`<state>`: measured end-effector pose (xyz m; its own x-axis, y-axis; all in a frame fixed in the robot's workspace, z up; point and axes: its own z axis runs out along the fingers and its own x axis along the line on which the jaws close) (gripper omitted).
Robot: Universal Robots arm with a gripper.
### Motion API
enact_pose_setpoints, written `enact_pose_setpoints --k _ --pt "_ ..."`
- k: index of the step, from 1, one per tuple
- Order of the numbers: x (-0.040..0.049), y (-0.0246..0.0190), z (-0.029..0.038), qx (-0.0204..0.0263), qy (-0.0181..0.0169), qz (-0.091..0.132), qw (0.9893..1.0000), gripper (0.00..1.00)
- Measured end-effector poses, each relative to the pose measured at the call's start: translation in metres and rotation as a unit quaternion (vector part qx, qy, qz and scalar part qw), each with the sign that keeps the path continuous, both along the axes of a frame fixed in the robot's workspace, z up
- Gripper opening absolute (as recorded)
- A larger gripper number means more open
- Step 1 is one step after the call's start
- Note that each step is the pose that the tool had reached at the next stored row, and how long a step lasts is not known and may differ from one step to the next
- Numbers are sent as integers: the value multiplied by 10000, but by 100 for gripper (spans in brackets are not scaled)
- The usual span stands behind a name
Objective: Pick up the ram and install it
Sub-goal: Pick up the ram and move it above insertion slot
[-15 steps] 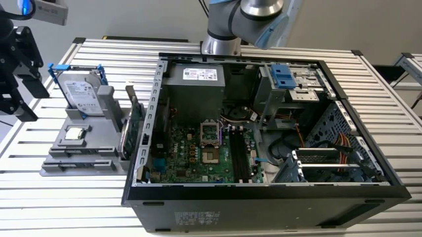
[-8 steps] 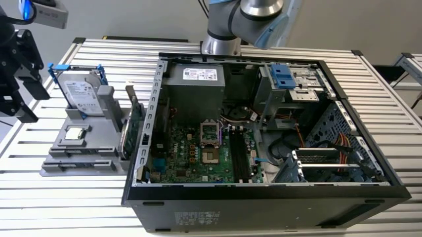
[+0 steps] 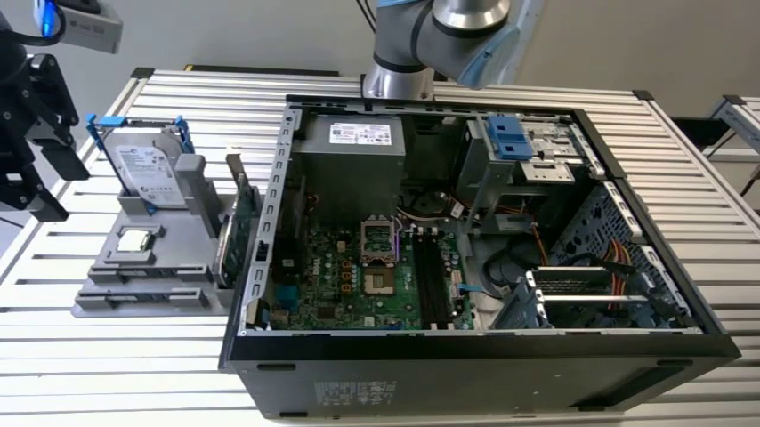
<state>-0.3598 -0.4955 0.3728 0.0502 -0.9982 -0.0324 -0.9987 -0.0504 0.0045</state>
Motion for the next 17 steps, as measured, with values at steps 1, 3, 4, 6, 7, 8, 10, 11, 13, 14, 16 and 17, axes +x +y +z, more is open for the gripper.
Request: enact_pose_setpoints --k 1,3,4,6,7,8,10,11,13,14,16,17 --pt "0 0 -2 0 0 0 10000 100" --pt "0 0 -11 0 -1 0 10000 100" --pt "0 0 -15 -1 0 0 10000 100" --pt "0 0 -27 -3 0 0 10000 100" --pt "0 0 -33 -4 0 0 10000 100" --pt "0 0 -41 -5 0 0 10000 100" --pt "0 1 -53 -7 0 0 10000 100" --pt "0 1 -60 -8 0 0 10000 100" --pt "0 1 -73 -9 0 0 10000 100" --pt "0 1 -80 -9 0 0 10000 100" --pt "0 1 -91 -9 0 0 10000 100" --pt "0 1 -97 -9 0 0 10000 100"
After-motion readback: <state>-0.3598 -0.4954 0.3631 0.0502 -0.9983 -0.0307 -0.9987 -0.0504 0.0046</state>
